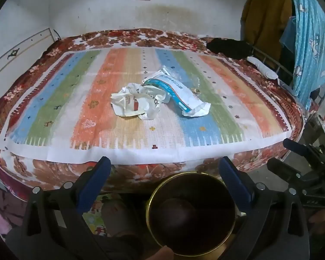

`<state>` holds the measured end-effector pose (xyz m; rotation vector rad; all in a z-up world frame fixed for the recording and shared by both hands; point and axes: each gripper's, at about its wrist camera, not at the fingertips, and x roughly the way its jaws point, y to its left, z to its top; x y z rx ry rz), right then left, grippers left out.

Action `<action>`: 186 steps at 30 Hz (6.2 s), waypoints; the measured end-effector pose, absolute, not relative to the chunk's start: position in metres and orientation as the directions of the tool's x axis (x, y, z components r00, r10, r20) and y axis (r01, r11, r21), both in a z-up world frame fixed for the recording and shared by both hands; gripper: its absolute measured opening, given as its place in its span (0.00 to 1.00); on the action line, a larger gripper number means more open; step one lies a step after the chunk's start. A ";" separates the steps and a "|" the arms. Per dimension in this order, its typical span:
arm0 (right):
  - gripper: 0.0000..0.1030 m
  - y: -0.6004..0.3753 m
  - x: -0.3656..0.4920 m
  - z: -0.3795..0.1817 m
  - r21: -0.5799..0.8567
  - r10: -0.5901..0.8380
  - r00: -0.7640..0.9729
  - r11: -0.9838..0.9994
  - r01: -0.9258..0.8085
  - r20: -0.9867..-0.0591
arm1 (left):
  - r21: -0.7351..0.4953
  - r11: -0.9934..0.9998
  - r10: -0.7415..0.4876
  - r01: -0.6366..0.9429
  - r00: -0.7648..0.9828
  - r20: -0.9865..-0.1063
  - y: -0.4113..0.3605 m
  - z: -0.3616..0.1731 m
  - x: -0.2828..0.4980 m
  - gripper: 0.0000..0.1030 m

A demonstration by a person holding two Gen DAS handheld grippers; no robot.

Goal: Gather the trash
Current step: 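Move both grippers toward the trash pile on the striped rug, then grasp the blue-and-white mask package with the right gripper while the left grasps the translucent bag, then lift both held items and carry them over the dark bin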

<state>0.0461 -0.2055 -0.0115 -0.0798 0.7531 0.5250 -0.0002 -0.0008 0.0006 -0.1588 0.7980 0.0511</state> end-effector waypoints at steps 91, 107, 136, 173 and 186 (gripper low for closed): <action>0.91 -0.128 0.156 -0.007 0.053 0.394 0.513 0.828 -0.558 -0.763 | -0.138 0.922 0.080 -0.362 0.527 -0.846 0.077 -0.007 0.131 0.94; 0.91 -0.083 0.217 -0.047 -0.081 0.269 0.518 0.827 -0.557 -0.812 | -0.191 0.875 0.029 -0.444 0.441 -0.897 0.117 -0.039 0.187 0.94; 0.43 -0.028 0.293 -0.120 -0.223 0.083 0.472 0.801 -0.555 -0.878 | -0.305 0.858 -0.159 -0.414 0.350 -0.923 0.131 -0.098 0.255 0.53; 0.00 -0.105 0.295 -0.045 0.126 0.337 0.404 0.876 -0.466 -0.851 | -0.406 0.849 -0.226 -0.337 0.463 -0.857 0.119 -0.053 0.242 0.01; 0.00 -0.115 0.247 -0.015 0.178 0.412 0.423 0.853 -0.491 -0.807 | -0.406 0.884 -0.240 -0.233 0.521 -0.819 0.084 -0.016 0.216 0.01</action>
